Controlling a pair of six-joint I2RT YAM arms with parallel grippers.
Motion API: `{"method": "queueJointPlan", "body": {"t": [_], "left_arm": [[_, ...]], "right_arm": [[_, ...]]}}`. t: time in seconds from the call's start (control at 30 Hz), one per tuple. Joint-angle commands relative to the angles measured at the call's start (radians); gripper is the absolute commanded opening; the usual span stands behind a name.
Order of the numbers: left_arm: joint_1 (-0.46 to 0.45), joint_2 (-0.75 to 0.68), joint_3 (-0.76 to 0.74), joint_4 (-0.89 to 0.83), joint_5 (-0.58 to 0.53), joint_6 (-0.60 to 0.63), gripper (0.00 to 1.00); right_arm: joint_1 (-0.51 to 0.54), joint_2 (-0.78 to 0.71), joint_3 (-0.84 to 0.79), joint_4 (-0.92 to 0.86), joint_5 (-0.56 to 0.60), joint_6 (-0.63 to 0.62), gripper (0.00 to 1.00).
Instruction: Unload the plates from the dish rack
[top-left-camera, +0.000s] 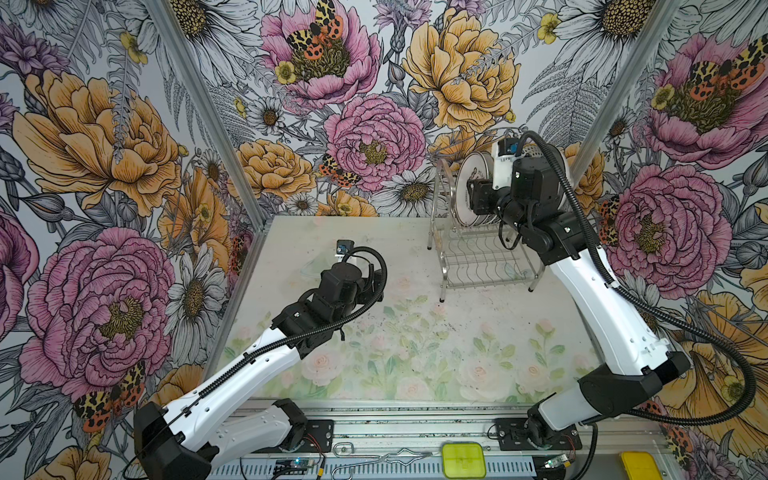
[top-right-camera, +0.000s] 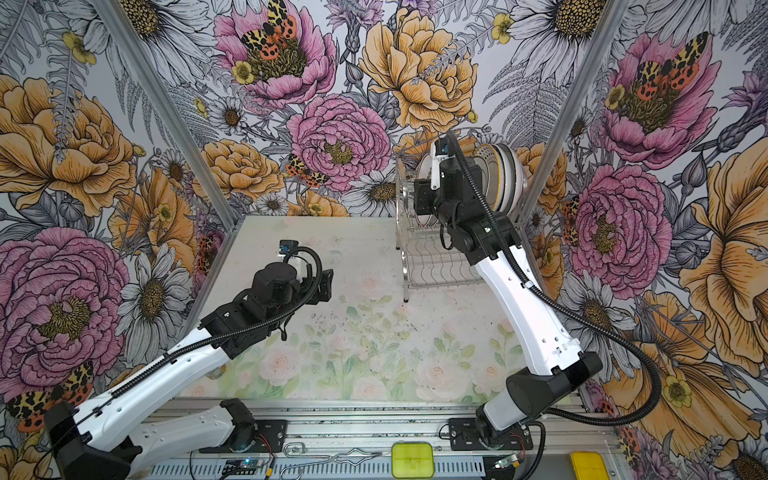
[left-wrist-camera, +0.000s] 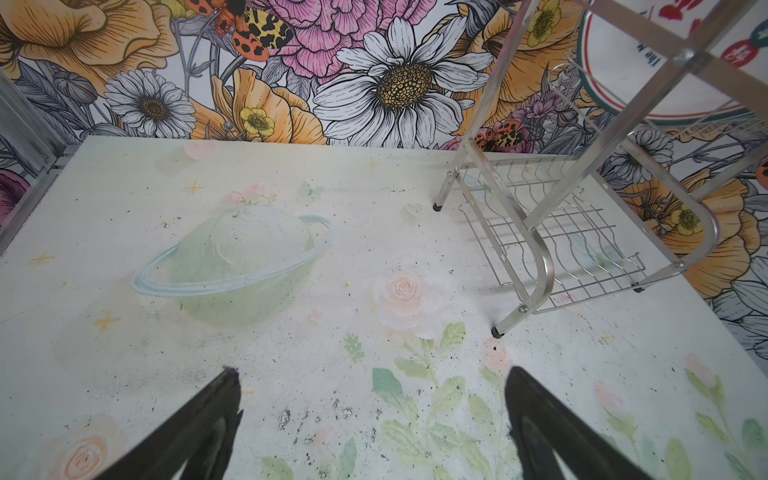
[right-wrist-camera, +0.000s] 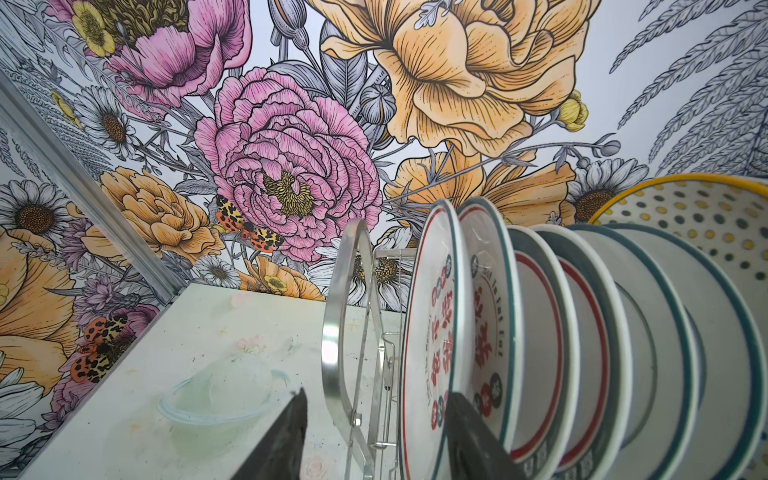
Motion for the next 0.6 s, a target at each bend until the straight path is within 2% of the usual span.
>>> {"method": "queueJointPlan", "body": {"t": [0.0, 0.3, 0.57], "left_arm": [[0.014, -0.017, -0.012, 0.002, 0.021, -0.014, 0.99], [0.020, -0.035, -0.010, -0.001, 0.030, -0.001, 0.99], [0.030, -0.058, -0.022, -0.001, 0.037, 0.004, 0.99]], "right_arm": [[-0.004, 0.005, 0.001, 0.008, -0.022, 0.029, 0.54], [-0.007, -0.024, -0.017, 0.007, -0.066, 0.077, 0.54], [-0.004, -0.028, -0.027, 0.007, -0.097, 0.112, 0.48]]}}
